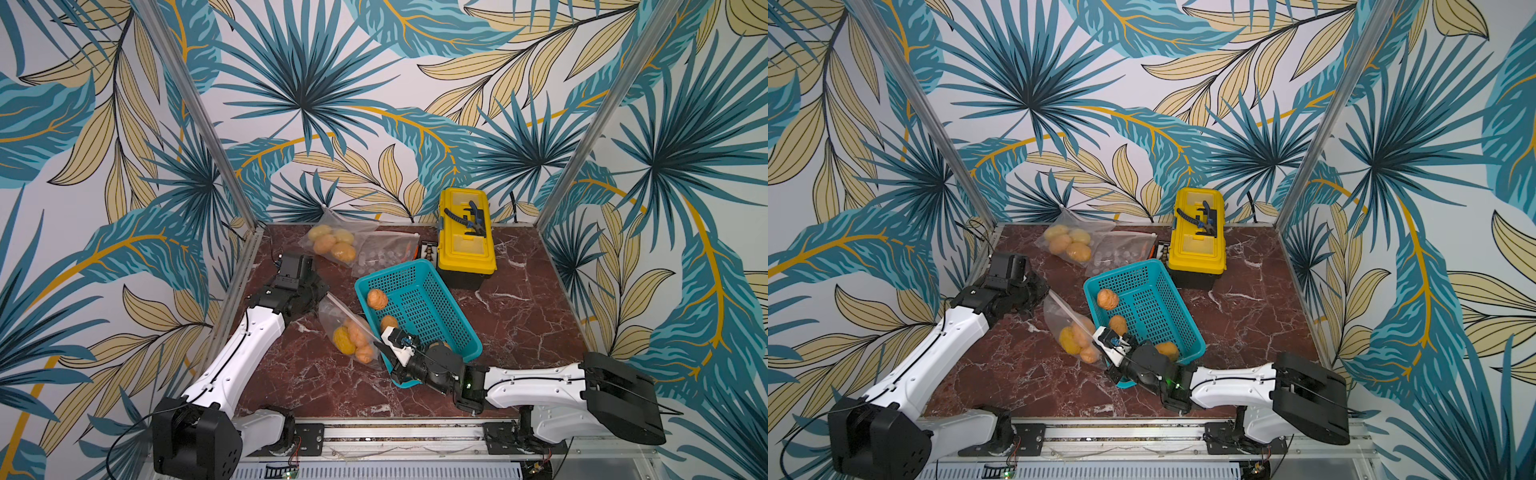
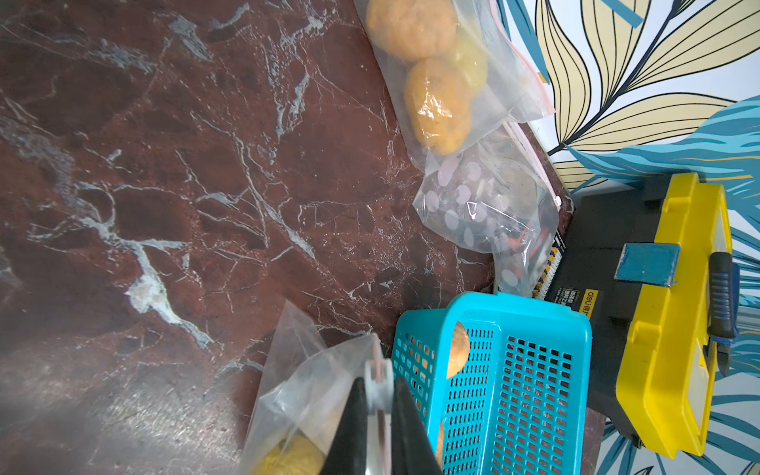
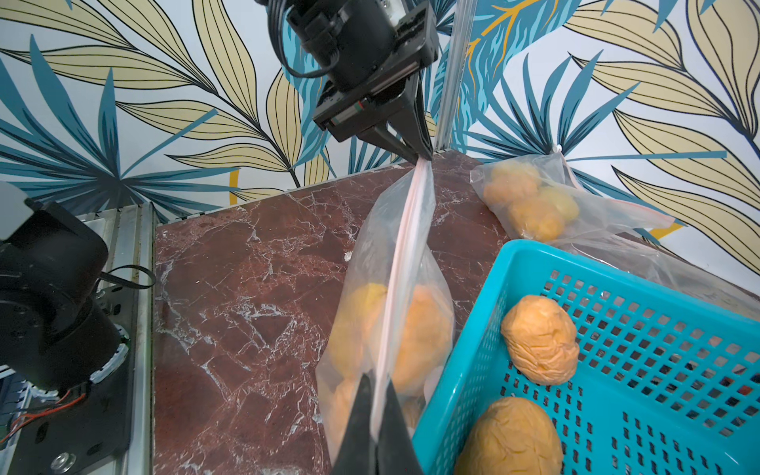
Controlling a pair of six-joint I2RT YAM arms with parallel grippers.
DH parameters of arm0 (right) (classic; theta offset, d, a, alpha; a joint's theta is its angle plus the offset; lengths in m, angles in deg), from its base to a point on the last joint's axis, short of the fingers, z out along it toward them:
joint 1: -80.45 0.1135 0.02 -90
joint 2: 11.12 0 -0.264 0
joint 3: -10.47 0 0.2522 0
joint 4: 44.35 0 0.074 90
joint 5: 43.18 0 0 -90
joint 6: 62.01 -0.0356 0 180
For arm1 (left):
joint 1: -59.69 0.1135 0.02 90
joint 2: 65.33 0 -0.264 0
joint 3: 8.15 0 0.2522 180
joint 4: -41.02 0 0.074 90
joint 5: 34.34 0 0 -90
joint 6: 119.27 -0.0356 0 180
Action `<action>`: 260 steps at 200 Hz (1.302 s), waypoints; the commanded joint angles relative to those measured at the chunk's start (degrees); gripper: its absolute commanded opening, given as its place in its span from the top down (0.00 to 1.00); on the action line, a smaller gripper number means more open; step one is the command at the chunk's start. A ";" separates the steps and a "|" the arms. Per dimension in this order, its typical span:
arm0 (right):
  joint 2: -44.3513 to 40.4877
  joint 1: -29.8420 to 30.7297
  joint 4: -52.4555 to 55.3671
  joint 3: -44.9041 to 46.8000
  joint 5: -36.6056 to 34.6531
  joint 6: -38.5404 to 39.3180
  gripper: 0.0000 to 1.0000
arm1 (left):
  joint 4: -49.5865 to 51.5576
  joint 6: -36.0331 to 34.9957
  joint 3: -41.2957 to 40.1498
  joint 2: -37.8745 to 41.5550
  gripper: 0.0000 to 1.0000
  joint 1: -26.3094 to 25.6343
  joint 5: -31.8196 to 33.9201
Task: Put the potatoes into a zipper bag and zip it
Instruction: Zip the zipper on the zipper food storage bag, then place the zipper food storage bag at the center of the board.
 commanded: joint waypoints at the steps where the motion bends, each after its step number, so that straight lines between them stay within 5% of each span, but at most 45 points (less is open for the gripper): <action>1: -2.03 0.82 1.26 -1.12 -0.29 -2.78 1.00 | -2.44 0.41 1.52 1.03 1.00 2.13 5.01; 64: 1.48 -0.74 13.63 -13.11 1.24 -6.06 1.00 | 3.88 6.46 -4.22 21.74 1.00 2.13 17.25; 106: 5.87 -5.71 17.36 -21.87 7.33 -8.53 1.00 | 6.75 5.10 -1.47 24.06 1.00 2.20 20.46; 216: 41.77 -26.90 37.69 -66.59 28.38 -14.75 1.00 | 7.13 8.04 18.48 -4.65 1.00 2.81 29.73; 260: 52.28 -29.51 49.81 -84.44 24.04 -10.93 1.00 | 7.08 9.29 29.48 -19.59 1.00 3.47 31.90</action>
